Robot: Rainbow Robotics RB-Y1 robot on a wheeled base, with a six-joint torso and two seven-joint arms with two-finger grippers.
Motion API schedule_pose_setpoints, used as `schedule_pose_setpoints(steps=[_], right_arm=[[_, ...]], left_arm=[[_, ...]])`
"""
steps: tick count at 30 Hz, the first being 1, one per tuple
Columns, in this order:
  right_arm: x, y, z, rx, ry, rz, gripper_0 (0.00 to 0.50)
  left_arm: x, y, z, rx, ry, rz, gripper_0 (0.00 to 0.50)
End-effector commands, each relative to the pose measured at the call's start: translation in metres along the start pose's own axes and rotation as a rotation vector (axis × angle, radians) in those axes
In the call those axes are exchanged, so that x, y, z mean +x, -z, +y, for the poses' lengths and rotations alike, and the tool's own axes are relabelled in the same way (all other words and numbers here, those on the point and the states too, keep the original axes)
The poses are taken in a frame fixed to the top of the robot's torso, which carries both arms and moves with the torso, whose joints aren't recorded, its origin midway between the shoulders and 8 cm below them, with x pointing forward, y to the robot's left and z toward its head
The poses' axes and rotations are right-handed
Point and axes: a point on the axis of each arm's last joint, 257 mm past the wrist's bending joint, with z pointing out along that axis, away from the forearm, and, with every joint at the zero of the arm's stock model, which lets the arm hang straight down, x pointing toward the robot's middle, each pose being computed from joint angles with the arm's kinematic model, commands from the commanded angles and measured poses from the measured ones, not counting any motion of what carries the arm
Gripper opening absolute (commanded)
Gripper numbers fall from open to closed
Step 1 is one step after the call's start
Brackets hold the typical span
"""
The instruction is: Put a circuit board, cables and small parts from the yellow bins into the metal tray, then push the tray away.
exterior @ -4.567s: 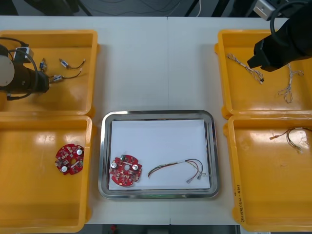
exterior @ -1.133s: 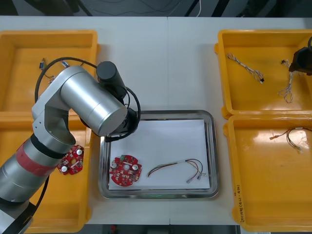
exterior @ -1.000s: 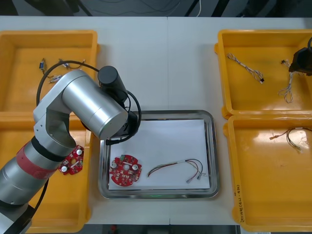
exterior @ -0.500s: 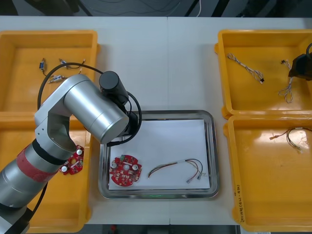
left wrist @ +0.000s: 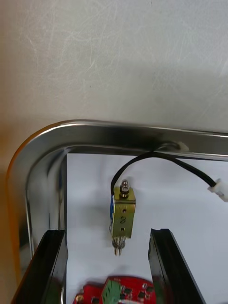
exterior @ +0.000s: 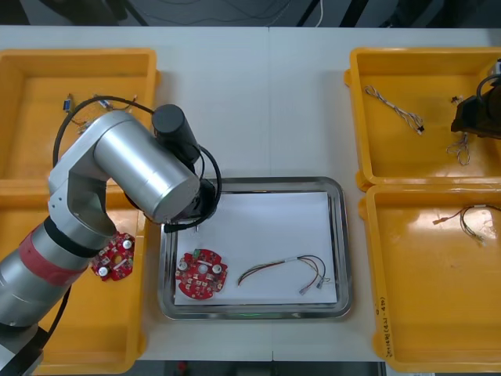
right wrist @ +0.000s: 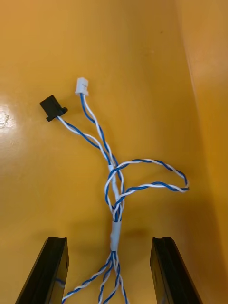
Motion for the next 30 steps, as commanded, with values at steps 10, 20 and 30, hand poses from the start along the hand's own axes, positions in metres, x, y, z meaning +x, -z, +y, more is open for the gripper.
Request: schedule_pose_setpoints(steps=[10,20,30], right_arm=[[-0.023,0.002,0.015,0.008,0.075,-0.064,0.500],[-0.023,-0.002,0.014,0.010,0.073,-0.071,0.500],[-0.025,-0.002,0.015,0.010,0.070,-0.072,0.500]], left_arm=[[-0.084,0.079,0.033,0.025,0.075,-0.078,0.500],[-0.113,0.117,0.072,0.077,0.022,-0.090,0.500],[-0.131,0.131,0.126,0.052,-0.047,-0.044,0.500]])
